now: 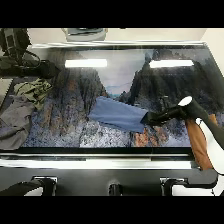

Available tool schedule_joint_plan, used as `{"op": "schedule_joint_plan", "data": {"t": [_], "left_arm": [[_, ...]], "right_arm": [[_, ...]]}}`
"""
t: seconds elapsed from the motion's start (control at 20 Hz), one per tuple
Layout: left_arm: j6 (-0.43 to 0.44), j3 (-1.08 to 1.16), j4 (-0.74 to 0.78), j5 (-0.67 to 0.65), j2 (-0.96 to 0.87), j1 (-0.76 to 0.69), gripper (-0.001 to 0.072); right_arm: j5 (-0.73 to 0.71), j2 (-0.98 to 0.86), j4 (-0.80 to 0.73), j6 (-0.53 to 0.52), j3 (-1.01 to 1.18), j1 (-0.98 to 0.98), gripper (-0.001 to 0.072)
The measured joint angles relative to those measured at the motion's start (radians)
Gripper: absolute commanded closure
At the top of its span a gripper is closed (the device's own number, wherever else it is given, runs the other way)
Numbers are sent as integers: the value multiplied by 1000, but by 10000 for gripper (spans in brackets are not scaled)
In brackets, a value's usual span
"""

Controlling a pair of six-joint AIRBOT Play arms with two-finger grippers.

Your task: Fold the shirts.

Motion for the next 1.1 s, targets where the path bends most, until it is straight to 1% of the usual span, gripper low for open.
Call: {"op": "schedule_joint_plan", "data": {"t": [0.05,0.1,0.2,0.3,0.4,0.45,0.5,0.65,0.8,0.95,1.1], "left_arm": [[0,0,1,0,0,0,671],[0,0,2,0,0,0,671],[0,0,5,2,0,0,671],[0,0,8,3,0,0,671],[0,0,16,3,0,0,671],[0,0,26,3,0,0,671],[0,0,42,3,-2,0,671],[0,-2,82,4,-9,0,670],[1,-15,100,3,-16,0,670],[3,-38,110,4,-18,0,670],[29,-66,113,8,-21,0,669]], "right_arm": [[-30,-8,47,-23,-29,7,388],[-51,-13,99,-53,-48,13,676],[-64,-19,202,-132,-63,14,669],[-45,-14,265,-193,-36,-8,669],[13,9,282,-228,28,-51,669],[39,26,277,-227,71,-81,669],[72,45,252,-214,120,-115,669],[178,100,119,-122,294,-248,669],[278,141,20,-51,457,-394,669],[339,158,-30,9,575,-525,669],[356,164,-53,55,644,-628,669]]}}
